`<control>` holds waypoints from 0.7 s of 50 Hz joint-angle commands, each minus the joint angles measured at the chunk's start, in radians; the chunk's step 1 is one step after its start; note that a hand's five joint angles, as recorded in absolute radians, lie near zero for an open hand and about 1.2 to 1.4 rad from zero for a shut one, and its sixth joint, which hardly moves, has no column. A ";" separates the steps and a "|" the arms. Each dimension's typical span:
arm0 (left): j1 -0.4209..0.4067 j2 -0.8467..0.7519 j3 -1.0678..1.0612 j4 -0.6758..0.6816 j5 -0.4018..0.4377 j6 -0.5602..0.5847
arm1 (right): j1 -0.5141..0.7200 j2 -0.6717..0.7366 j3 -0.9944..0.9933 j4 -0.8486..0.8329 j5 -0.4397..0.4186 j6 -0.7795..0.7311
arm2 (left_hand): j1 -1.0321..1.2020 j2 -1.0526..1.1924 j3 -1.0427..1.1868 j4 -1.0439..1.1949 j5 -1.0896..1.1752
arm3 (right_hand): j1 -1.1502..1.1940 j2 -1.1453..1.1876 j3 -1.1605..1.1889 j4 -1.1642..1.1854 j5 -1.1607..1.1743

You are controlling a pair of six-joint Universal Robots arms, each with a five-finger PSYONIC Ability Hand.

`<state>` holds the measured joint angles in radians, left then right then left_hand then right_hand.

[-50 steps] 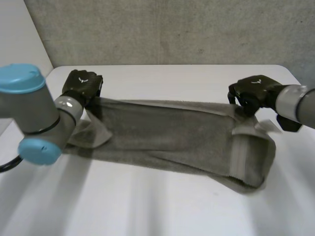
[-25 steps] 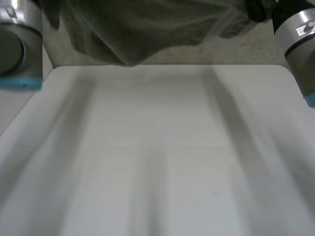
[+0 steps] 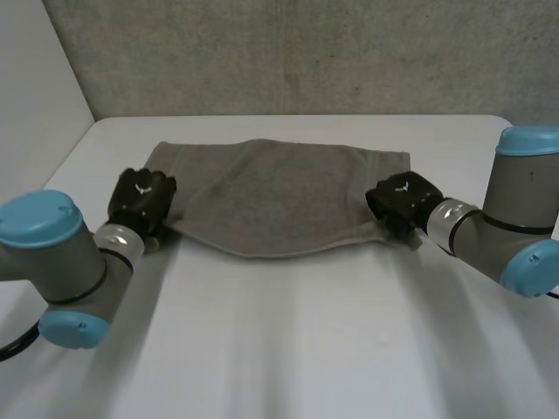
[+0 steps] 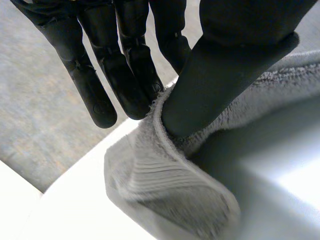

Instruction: Fold the towel.

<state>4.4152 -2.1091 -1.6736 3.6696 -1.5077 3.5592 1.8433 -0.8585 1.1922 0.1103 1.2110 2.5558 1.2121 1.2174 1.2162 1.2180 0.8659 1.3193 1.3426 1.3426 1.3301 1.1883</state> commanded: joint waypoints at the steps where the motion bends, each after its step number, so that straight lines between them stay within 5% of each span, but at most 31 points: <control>1: -0.016 0.009 -0.005 -0.003 -0.002 0.043 | -0.012 0.003 0.006 0.020 0.075 -0.009 | 0.184 0.179 0.180 0.178 0.356 | 0.077 0.054 0.054 0.066 0.033; 2: -0.016 0.017 -0.005 -0.003 -0.003 0.041 | -0.012 0.004 0.018 0.020 0.093 -0.011 | 0.184 0.179 0.180 0.178 0.356 | -0.079 -0.102 -0.102 -0.090 -0.122; 3: -0.016 0.017 -0.005 -0.003 -0.003 0.041 | -0.012 0.003 0.030 0.020 0.107 -0.009 | 0.184 0.179 0.180 0.178 0.356 | -0.482 -0.505 -0.505 -0.492 -0.525; 6: -0.019 0.030 -0.005 -0.003 -0.003 0.037 | -0.012 -0.014 0.069 0.019 0.110 -0.005 | 0.184 0.179 0.180 0.178 0.356 | -0.814 -0.837 -0.837 -0.825 -0.857; 25: -0.033 0.032 0.012 -0.003 -0.005 0.023 | 0.011 -0.324 0.454 -0.214 0.113 0.142 | 0.184 0.179 0.180 0.178 0.356 | -0.856 -0.879 -0.879 -0.867 -0.899; 35: -0.030 0.037 0.014 -0.003 -0.005 0.023 | 0.016 -0.235 0.455 -0.242 0.121 0.121 | 0.184 0.179 0.180 0.178 0.356 | -0.844 -0.867 -0.867 -0.855 -0.887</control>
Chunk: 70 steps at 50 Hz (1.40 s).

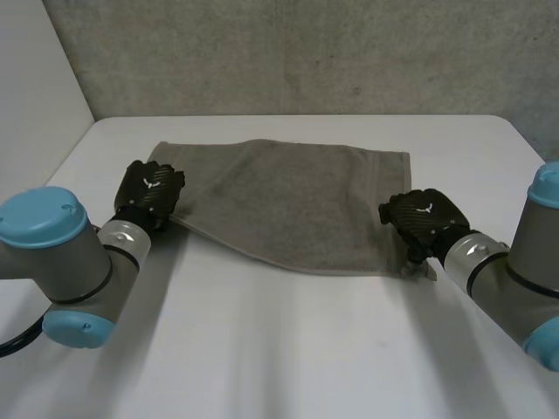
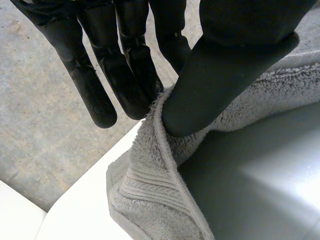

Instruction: Fold the towel.

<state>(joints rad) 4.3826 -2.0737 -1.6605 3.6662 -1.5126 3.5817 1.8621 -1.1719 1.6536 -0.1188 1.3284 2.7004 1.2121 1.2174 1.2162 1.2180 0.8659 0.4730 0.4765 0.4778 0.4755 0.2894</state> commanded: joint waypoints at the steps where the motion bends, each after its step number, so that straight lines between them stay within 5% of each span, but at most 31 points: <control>1: 0.005 0.001 0.001 0.000 0.000 0.002 | -0.003 0.078 -0.006 -0.013 0.003 -0.024 | 0.184 0.179 0.180 0.178 0.356 | 0.002 -0.001 -0.002 0.000 0.012; 26: 0.009 0.000 0.001 0.000 0.000 0.000 | -0.004 0.173 0.003 -0.194 0.083 -0.240 | 0.184 0.179 0.180 0.178 0.356 | 0.099 0.096 0.095 0.097 0.108; 36: 0.009 -0.002 -0.001 0.000 0.000 0.000 | -0.007 0.169 0.005 -0.226 0.078 -0.238 | 0.184 0.179 0.180 0.178 0.356 | 0.923 0.920 0.918 0.921 0.932; 47: 0.018 -0.075 0.008 0.014 0.006 0.005 | -0.029 -0.015 0.057 -0.205 0.074 -0.194 | 0.184 0.179 0.180 0.178 0.356 | 0.923 0.920 0.918 0.921 0.932; 56: 0.058 -0.169 0.070 0.008 0.006 0.005 | -0.096 -0.080 0.061 -0.041 -0.006 -0.033 | -0.287 -0.293 -0.291 -0.293 -0.116 | 0.923 0.920 0.918 0.921 0.932; 70: 0.083 -0.170 0.073 -0.002 0.044 -0.021 | -0.204 -0.114 0.080 0.001 -0.095 -0.008 | -0.447 -0.452 -0.451 -0.453 -0.275 | 0.923 0.920 0.918 0.921 0.932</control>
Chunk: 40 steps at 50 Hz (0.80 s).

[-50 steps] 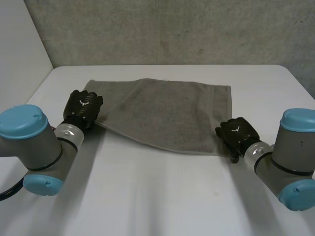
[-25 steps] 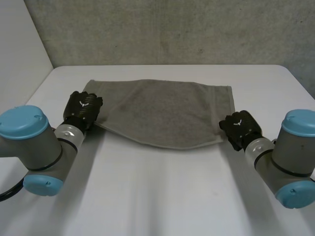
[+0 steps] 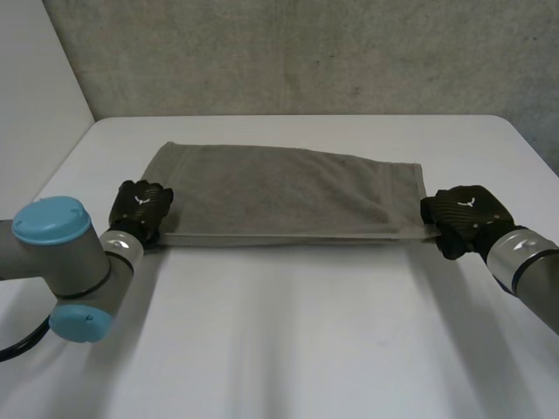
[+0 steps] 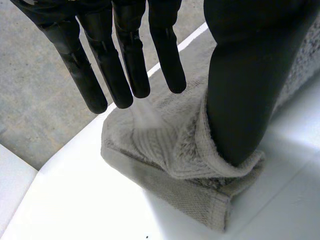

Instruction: Fold the towel.

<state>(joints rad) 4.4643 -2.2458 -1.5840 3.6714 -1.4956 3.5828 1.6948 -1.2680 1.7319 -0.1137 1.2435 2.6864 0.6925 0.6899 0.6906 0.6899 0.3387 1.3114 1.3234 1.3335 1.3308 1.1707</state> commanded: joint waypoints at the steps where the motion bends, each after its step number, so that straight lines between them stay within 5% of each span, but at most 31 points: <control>1: 0.001 0.002 -0.004 -0.007 0.028 -0.022 | -0.041 -0.022 0.001 -0.004 -0.013 0.015 | 0.073 0.076 0.075 0.076 0.252 | 0.085 0.073 0.063 0.065 0.051; 22: 0.062 0.074 0.026 -0.047 0.031 -0.176 | -0.095 -0.053 0.003 -0.009 -0.019 0.043 | 0.349 0.352 0.351 0.352 0.528 | 0.085 0.073 0.063 0.065 0.051; 35: 0.062 0.038 0.035 -0.113 0.040 -0.171 | -0.090 -0.050 0.005 -0.011 -0.019 0.049 | 0.352 0.354 0.354 0.354 0.531 | 0.085 0.073 0.063 0.065 0.051; 40: 0.064 0.029 0.049 -0.152 0.071 -0.170 | -0.090 -0.050 0.005 -0.011 -0.019 0.047 | 0.681 0.683 0.683 0.683 0.860 | 0.085 0.073 0.063 0.065 0.051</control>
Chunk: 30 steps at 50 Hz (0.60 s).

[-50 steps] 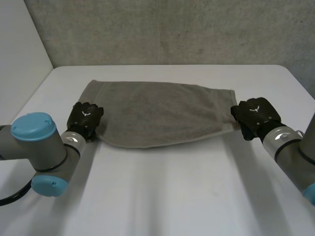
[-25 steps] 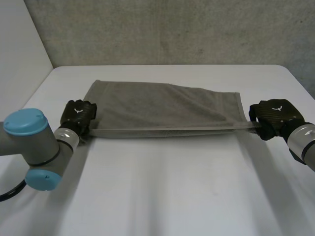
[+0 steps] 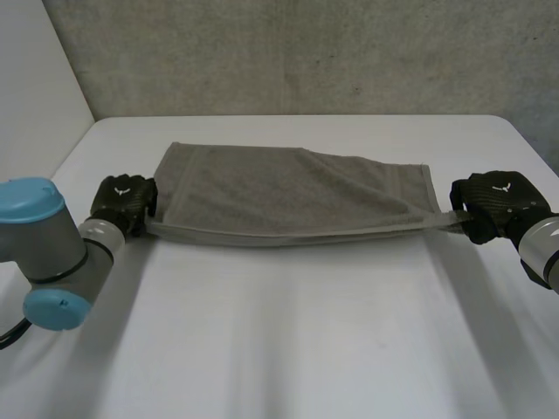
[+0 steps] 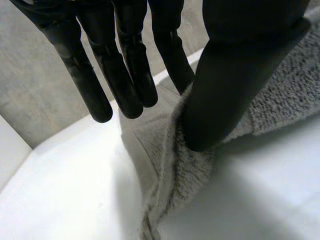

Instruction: Fold the towel.

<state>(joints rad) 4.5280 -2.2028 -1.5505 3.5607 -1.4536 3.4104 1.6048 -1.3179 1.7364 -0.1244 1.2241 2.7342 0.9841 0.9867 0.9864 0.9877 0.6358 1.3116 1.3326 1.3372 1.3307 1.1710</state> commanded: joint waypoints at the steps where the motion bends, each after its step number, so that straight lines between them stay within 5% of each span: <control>1: 0.002 -0.014 0.020 -0.055 0.041 0.004 | -0.002 0.000 -0.003 0.000 0.000 -0.001 | 0.412 0.409 0.410 0.408 0.586 | 0.085 0.064 0.059 0.066 0.051; 11: 0.008 0.144 0.001 -0.168 0.055 0.006 | -0.023 -0.086 -0.031 0.035 -0.012 0.009 | 0.412 0.410 0.410 0.409 0.586 | 0.085 0.064 0.059 0.066 0.051; 21: 0.060 0.589 -0.178 -0.255 0.082 0.007 | -0.130 -0.207 -0.159 0.472 -0.188 -0.014 | 0.412 0.410 0.410 0.409 0.586 | 0.085 0.064 0.059 0.066 0.051; 30: 0.063 0.710 -0.264 -0.329 0.151 0.006 | -0.217 -0.227 -0.199 0.712 -0.299 -0.209 | 0.412 0.410 0.410 0.409 0.586 | 0.085 0.064 0.059 0.066 0.051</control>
<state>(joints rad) 4.5911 -1.5319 -1.7775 3.2622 -1.3354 3.4173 1.4303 -1.5419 1.5556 0.4764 0.9761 2.6410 1.2086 1.2170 1.2156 1.2176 0.8657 1.3151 1.3328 1.3425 1.3307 1.1770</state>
